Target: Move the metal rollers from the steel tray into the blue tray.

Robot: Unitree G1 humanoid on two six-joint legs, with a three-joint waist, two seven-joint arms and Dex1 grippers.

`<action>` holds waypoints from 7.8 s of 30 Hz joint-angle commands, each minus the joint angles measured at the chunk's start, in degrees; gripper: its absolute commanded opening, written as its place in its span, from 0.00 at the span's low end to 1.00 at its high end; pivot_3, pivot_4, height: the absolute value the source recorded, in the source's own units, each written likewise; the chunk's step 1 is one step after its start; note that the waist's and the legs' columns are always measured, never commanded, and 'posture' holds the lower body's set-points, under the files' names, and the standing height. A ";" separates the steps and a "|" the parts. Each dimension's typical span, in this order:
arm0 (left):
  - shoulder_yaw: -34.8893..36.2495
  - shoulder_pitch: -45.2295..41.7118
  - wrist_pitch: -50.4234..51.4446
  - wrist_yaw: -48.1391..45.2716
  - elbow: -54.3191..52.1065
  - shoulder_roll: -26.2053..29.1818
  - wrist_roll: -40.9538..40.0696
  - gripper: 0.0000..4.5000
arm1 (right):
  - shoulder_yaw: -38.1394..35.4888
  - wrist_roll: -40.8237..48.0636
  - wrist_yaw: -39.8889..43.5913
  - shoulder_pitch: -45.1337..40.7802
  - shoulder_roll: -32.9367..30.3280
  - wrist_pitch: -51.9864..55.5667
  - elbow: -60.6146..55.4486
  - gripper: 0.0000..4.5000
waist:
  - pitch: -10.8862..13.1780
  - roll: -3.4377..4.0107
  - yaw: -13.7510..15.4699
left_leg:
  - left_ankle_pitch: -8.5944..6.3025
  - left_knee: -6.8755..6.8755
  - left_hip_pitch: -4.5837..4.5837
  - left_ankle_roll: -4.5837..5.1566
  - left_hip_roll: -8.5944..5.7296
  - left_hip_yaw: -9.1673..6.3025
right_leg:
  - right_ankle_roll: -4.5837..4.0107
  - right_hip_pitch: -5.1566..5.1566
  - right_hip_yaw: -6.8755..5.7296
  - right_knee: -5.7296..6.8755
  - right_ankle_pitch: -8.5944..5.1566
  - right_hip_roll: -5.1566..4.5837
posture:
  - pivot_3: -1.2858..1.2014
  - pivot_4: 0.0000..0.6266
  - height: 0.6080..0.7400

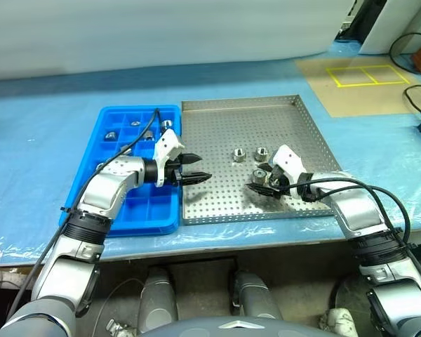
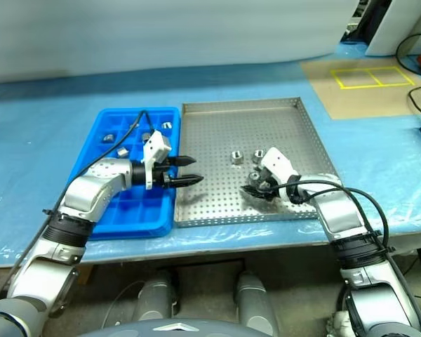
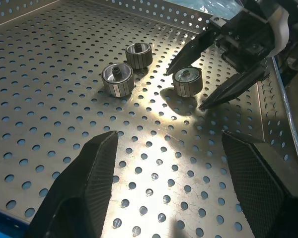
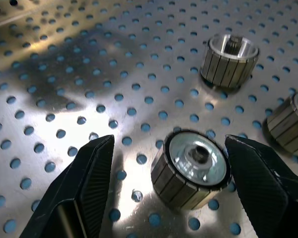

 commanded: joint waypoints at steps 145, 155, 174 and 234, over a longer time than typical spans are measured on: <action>24.93 11.74 3.96 7.84 -17.11 21.52 -4.56 0.78 | 10.48 -4.01 4.39 -29.14 34.13 -19.22 30.45 0.38 | 0.08 0.00 2.12 | 0.12 -0.84 -0.15 -0.23 0.08 -0.03 | -0.15 -0.26 -0.32 -0.32 -0.09 -0.02 | 0.58 0.24 1.00; 31.65 22.37 10.19 14.75 -28.24 20.00 -7.96 0.78 | 7.41 -6.06 -1.07 -37.25 40.67 -28.89 47.61 0.38 | 0.08 0.00 3.71 | 0.23 -1.04 -0.18 -0.41 0.17 -0.17 | -0.30 -0.26 -0.59 -0.31 -0.18 0.00 | 0.62 0.24 1.00; 23.93 16.95 8.86 15.60 -24.96 18.05 -8.57 0.78 | 3.21 -6.76 -1.02 -34.85 35.85 -28.88 42.42 0.91 | 0.08 -0.01 3.99 | 0.30 -0.94 -0.14 -0.52 0.14 -0.24 | -0.33 -0.26 -0.63 0.00 -0.19 -0.01 | 0.57 0.24 1.00; 17.20 5.68 -0.07 7.41 -7.01 12.89 -3.80 0.78 | 6.61 -3.08 6.45 -24.93 24.47 -12.08 13.44 0.38 | 0.07 -0.03 0.84 | 0.24 -0.47 0.00 -0.40 0.18 -0.16 | -0.33 -0.21 -0.30 0.24 -0.19 0.15 | 0.54 0.24 1.00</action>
